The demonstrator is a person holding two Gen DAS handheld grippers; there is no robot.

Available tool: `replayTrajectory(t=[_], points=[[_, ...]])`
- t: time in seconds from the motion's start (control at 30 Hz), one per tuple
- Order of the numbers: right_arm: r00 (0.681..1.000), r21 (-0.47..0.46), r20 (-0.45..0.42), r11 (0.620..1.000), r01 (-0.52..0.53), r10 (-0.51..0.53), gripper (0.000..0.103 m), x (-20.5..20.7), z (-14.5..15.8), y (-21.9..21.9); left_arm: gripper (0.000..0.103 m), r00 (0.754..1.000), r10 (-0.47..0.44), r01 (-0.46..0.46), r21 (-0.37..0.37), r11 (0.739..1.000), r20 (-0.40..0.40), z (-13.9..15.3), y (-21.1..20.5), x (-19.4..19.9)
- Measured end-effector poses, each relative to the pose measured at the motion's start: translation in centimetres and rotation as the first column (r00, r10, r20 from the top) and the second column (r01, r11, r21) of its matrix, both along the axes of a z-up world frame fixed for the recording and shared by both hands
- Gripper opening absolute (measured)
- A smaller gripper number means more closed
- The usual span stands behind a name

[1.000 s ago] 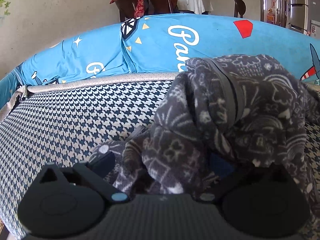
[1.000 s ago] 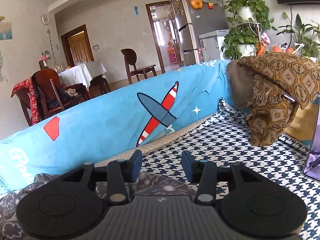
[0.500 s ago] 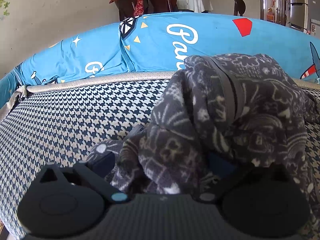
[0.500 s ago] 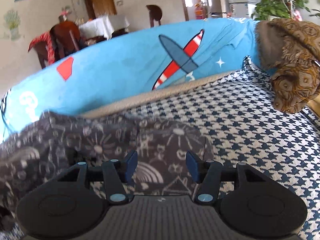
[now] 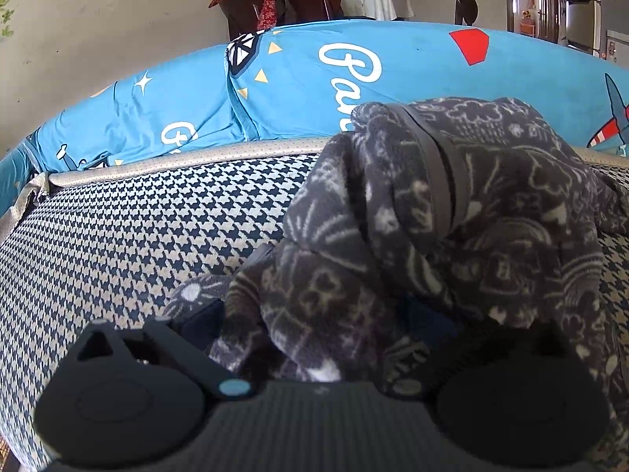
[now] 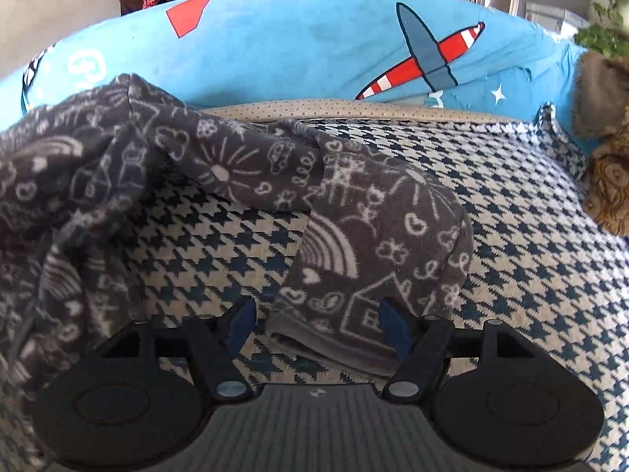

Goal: Fold clothes

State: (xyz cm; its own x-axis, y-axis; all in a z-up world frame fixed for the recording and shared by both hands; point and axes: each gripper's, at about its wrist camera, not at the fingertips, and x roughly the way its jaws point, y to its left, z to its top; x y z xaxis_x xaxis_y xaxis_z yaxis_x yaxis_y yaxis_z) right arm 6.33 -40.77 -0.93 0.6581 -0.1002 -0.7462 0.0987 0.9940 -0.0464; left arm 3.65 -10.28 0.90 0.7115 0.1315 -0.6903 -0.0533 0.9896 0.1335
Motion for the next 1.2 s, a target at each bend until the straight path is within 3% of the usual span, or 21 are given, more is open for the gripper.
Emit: replayTrajectory(t=[0.2,0.37,0.8,0.93,1.0,1.13,1.2], points=[[0.999,-0.005,0.021,0.999,0.049,-0.049,0.051,0.2,0.2,-0.6,0.103,1.000,-0.001,0.001,-0.001,1.000,-0.001,0.0,0.0,0.0],[0.994,0.009,0.046,0.995,0.096,-0.096,0.022,0.5,0.7,-1.1,0.103,1.000,0.000,0.000,-0.002,1.000,-0.005,-0.1,0.0,0.1],[0.947,0.125,0.125,0.951,0.282,-0.297,0.013,0.2,2.9,-5.4,0.103,1.000,-0.005,0.004,-0.016,1.000,-0.018,-0.2,0.0,0.4],[0.944,0.186,0.127,0.942,0.280,-0.306,0.014,0.2,3.5,-6.3,0.103,1.000,-0.005,0.005,-0.016,1.000,-0.018,-0.2,0.0,0.4],[0.963,0.211,0.095,0.951,0.228,-0.252,0.017,0.4,3.5,-5.9,0.103,1.000,-0.006,0.005,-0.015,1.000,-0.018,-0.2,0.0,0.4],[0.994,0.193,0.044,0.977,0.091,-0.102,0.053,0.5,2.9,-3.7,0.103,1.000,-0.006,0.005,-0.015,1.000,-0.019,-0.1,0.0,0.5],[0.999,0.163,0.029,0.986,0.023,-0.028,0.060,0.2,2.5,-2.5,0.103,1.000,-0.005,0.005,-0.015,1.000,-0.020,-0.1,-0.1,0.6]])
